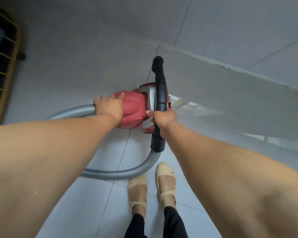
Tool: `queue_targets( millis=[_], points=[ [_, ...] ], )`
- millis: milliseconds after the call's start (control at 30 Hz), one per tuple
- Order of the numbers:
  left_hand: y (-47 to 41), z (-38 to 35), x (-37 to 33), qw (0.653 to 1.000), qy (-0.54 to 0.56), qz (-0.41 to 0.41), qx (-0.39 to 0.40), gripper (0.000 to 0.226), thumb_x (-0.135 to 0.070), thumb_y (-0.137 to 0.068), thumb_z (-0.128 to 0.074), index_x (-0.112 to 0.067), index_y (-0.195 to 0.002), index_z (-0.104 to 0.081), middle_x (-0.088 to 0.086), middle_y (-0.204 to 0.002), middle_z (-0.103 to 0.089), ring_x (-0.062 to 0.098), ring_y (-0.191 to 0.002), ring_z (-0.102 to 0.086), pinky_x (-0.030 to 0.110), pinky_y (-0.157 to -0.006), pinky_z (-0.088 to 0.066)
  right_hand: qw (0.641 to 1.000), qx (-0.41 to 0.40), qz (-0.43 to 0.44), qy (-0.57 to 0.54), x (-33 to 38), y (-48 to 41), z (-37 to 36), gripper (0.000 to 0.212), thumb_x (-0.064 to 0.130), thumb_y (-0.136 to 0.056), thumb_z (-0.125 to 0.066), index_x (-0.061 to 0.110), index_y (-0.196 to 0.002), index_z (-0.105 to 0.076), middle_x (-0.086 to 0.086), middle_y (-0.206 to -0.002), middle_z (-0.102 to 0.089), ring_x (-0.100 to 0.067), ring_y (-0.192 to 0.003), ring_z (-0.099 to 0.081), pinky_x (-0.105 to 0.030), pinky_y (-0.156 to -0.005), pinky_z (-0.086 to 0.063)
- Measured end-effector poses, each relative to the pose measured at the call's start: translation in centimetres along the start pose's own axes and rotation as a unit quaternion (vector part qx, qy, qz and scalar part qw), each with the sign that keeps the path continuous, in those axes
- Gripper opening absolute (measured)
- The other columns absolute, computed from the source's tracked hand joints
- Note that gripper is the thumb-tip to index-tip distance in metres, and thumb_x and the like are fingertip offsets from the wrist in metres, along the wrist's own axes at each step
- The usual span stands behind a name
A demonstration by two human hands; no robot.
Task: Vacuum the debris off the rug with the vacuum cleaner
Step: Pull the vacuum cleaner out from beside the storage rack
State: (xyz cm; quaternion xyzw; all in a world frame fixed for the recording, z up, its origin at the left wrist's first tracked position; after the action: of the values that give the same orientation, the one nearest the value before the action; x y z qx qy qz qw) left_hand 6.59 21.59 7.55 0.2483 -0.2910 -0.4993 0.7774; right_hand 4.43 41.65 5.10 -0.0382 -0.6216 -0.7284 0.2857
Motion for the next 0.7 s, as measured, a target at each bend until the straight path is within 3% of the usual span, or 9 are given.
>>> queue_targets(
  millis=[233, 433, 567, 700],
  points=[
    [0.9, 2.0, -11.1, 0.995, -0.049, -0.088, -0.015, 0.080, -0.018, -0.089, -0.059, -0.033, -0.154, -0.014, 0.008, -0.142, -0.043, 0.036, -0.125, -0.043, 0.044, -0.100, -0.034, 0.993, -0.071, -0.013, -0.097, -3.4, -1.1, 9.9, 0.031, 0.021, -0.073, -0.082, 0.014, -0.092, -0.059, -0.007, -0.088, -0.068, -0.024, -0.074, -0.068, -0.026, -0.050, -0.047],
    [3.5, 3.0, -21.5, 0.981, -0.084, -0.168, -0.039, 0.076, -0.019, -0.091, -0.058, -0.036, -0.153, -0.016, 0.006, -0.148, -0.039, 0.035, -0.127, -0.041, 0.043, -0.103, -0.032, 0.976, -0.139, -0.030, -0.165, -7.9, -1.5, 19.3, 0.033, 0.022, -0.072, -0.083, 0.014, -0.093, -0.059, -0.009, -0.095, -0.069, -0.027, -0.085, -0.067, -0.038, -0.080, -0.057],
    [5.8, 3.1, -29.1, 0.972, -0.106, -0.202, -0.049, 0.073, -0.022, -0.092, -0.057, -0.036, -0.152, -0.018, 0.005, -0.147, -0.039, 0.035, -0.127, -0.042, 0.043, -0.104, -0.031, 0.966, -0.160, -0.040, -0.201, -10.7, -1.6, 26.1, 0.032, 0.020, -0.075, -0.081, 0.014, -0.096, -0.057, -0.006, -0.092, -0.066, -0.024, -0.081, -0.064, -0.033, -0.072, -0.052],
    [8.4, 2.6, -36.2, 0.968, -0.124, -0.214, -0.048, 0.074, -0.022, -0.092, -0.058, -0.036, -0.153, -0.017, 0.005, -0.147, -0.040, 0.035, -0.125, -0.044, 0.043, -0.103, -0.034, 0.961, -0.162, -0.048, -0.218, -13.4, -1.7, 32.7, 0.037, 0.021, -0.075, -0.081, 0.014, -0.103, -0.058, -0.004, -0.088, -0.065, -0.019, -0.070, -0.062, -0.027, -0.055, -0.045]
  ],
)
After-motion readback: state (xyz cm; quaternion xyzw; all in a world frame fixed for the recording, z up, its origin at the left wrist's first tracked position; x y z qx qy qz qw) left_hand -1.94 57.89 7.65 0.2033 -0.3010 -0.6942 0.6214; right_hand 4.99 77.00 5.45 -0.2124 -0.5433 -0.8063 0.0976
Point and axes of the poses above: each hand's wrist, its own y-axis away from the middle knuckle, its own z-axis out of the back of the hand, x = y × z, the point moved 9 cm from there along -y, towards the middle knuckle
